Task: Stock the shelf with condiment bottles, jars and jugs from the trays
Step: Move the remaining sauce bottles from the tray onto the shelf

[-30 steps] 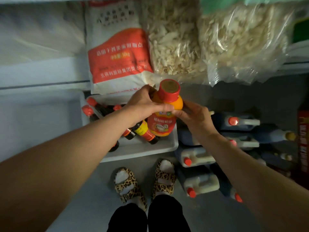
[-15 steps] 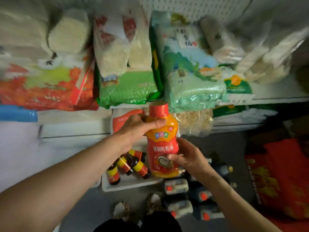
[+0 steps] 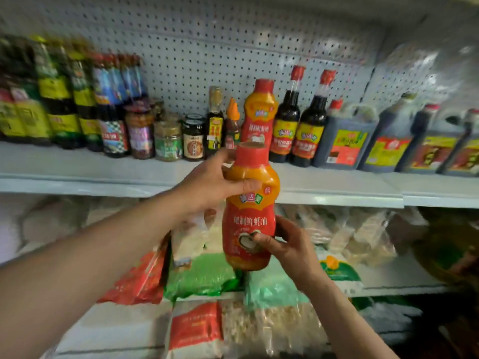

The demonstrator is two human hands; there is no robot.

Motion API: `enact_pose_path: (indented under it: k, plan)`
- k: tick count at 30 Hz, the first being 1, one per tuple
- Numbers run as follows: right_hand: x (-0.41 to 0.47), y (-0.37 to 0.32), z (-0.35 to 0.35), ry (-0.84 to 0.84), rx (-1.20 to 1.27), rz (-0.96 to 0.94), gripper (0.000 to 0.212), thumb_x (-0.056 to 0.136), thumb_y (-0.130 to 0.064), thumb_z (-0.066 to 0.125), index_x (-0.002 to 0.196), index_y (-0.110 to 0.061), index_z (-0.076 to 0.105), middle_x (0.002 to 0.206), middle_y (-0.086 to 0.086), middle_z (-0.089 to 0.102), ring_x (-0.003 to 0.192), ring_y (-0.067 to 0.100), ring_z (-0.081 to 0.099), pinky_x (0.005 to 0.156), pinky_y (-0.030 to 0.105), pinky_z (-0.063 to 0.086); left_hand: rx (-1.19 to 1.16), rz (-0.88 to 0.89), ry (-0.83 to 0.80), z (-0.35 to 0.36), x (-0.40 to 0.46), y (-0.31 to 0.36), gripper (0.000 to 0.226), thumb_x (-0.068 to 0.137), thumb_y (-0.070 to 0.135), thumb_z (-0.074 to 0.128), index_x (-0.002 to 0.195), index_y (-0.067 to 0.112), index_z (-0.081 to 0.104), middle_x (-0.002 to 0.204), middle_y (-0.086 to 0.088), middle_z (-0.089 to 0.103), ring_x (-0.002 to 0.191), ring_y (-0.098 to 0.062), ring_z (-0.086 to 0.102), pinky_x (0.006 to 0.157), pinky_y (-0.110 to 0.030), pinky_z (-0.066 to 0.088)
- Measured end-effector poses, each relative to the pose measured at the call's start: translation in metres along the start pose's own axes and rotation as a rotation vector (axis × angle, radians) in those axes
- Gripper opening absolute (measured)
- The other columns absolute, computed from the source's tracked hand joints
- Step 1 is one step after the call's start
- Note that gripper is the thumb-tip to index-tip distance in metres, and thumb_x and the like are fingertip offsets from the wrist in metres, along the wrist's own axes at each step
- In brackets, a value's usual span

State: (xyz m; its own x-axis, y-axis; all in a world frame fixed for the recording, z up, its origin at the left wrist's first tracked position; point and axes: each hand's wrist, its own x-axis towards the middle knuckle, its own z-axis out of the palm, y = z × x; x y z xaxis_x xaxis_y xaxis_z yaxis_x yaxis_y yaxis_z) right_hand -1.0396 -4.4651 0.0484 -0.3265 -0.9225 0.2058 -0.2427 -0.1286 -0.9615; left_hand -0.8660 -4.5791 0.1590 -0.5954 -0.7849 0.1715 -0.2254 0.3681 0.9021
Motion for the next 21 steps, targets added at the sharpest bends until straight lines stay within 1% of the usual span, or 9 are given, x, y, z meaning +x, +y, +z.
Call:
enact_pose_path:
  k: [3, 7, 9, 11, 13, 15, 17, 19, 21]
  plan:
    - [0.038, -0.032, -0.016, 0.024, 0.042, -0.083, 0.036, 0.076, -0.025, 0.081, 0.110, -0.017, 0.071, 0.097, 0.002, 0.077, 0.092, 0.017, 0.072, 0.075, 0.029, 0.059, 0.072, 0.103, 0.053, -0.013, 0.029, 0.042, 0.069, 0.068, 0.037, 0.088, 0.127, 0.030, 0.053, 0.116, 0.014, 0.065, 0.104, -0.006, 0.063, 0.084, -0.029, 0.055]
    - [0.094, -0.046, -0.032, 0.012, 0.135, -0.110, 0.043, 0.077, -0.027, 0.079, 0.117, -0.018, 0.068, 0.104, 0.004, 0.076, 0.099, 0.019, 0.072, 0.080, 0.033, 0.059, 0.289, 0.159, 0.187, -0.018, 0.080, 0.072, 0.080, 0.067, 0.039, 0.089, 0.135, 0.024, 0.050, 0.126, 0.007, 0.063, 0.102, -0.008, 0.061, 0.081, -0.029, 0.052]
    - [0.119, -0.041, -0.035, 0.010, 0.140, -0.126, 0.038, 0.082, -0.021, 0.077, 0.119, -0.016, 0.067, 0.106, 0.003, 0.076, 0.100, 0.019, 0.072, 0.079, 0.031, 0.059, 0.360, 0.166, 0.255, -0.015, 0.102, 0.075, 0.099, 0.064, 0.039, 0.090, 0.146, 0.027, 0.035, 0.133, 0.003, 0.058, 0.109, -0.014, 0.059, 0.087, -0.031, 0.049]
    - [0.140, -0.033, -0.038, 0.006, 0.141, -0.135, 0.036, 0.082, -0.021, 0.077, 0.117, -0.017, 0.068, 0.104, 0.003, 0.076, 0.099, 0.020, 0.072, 0.077, 0.029, 0.059, 0.385, 0.168, 0.261, -0.011, 0.121, 0.074, 0.120, 0.064, 0.035, 0.091, 0.155, 0.038, 0.012, 0.142, 0.000, 0.050, 0.119, -0.021, 0.057, 0.093, -0.038, 0.051]
    - [0.155, -0.025, -0.040, -0.001, 0.142, -0.121, 0.037, 0.078, -0.027, 0.077, 0.114, -0.021, 0.068, 0.104, 0.001, 0.077, 0.100, 0.020, 0.072, 0.078, 0.029, 0.059, 0.353, 0.175, 0.200, -0.006, 0.137, 0.070, 0.124, 0.068, 0.027, 0.089, 0.153, 0.052, 0.001, 0.148, 0.004, 0.044, 0.119, -0.019, 0.058, 0.089, -0.036, 0.055]
    - [0.168, -0.017, -0.044, -0.015, 0.170, -0.106, 0.040, 0.077, -0.030, 0.077, 0.115, -0.022, 0.067, 0.105, -0.001, 0.077, 0.100, 0.018, 0.072, 0.082, 0.031, 0.059, 0.345, 0.183, 0.162, -0.002, 0.152, 0.064, 0.112, 0.071, 0.026, 0.088, 0.147, 0.060, 0.013, 0.144, 0.012, 0.046, 0.112, -0.016, 0.061, 0.086, -0.037, 0.058]
    - [0.180, -0.009, -0.048, -0.015, 0.181, -0.088, 0.043, 0.076, -0.033, 0.077, 0.117, -0.024, 0.066, 0.106, -0.003, 0.076, 0.101, 0.016, 0.072, 0.083, 0.031, 0.059, 0.424, 0.188, 0.154, 0.001, 0.166, 0.062, 0.091, 0.072, 0.029, 0.087, 0.139, 0.056, 0.032, 0.138, 0.005, 0.056, 0.107, -0.018, 0.064, 0.086, -0.041, 0.059]
    - [0.191, 0.001, -0.051, -0.016, 0.163, -0.092, 0.051, 0.076, -0.038, 0.078, 0.123, -0.023, 0.064, 0.110, -0.003, 0.075, 0.103, 0.015, 0.071, 0.088, 0.036, 0.059, 0.492, 0.188, 0.147, 0.004, 0.177, 0.061, 0.081, 0.073, 0.030, 0.086, 0.132, 0.051, 0.036, 0.133, 0.002, 0.060, 0.106, -0.020, 0.065, 0.084, -0.042, 0.060]
    - [0.200, 0.011, -0.054, -0.026, 0.139, -0.090, 0.058, 0.077, -0.041, 0.079, 0.129, -0.024, 0.060, 0.115, -0.002, 0.073, 0.107, 0.015, 0.070, 0.090, 0.038, 0.058, 0.551, 0.186, 0.155, 0.005, 0.188, 0.060, 0.080, 0.073, 0.032, 0.086, 0.131, 0.049, 0.034, 0.131, 0.001, 0.061, 0.104, -0.020, 0.065, 0.082, -0.041, 0.060]
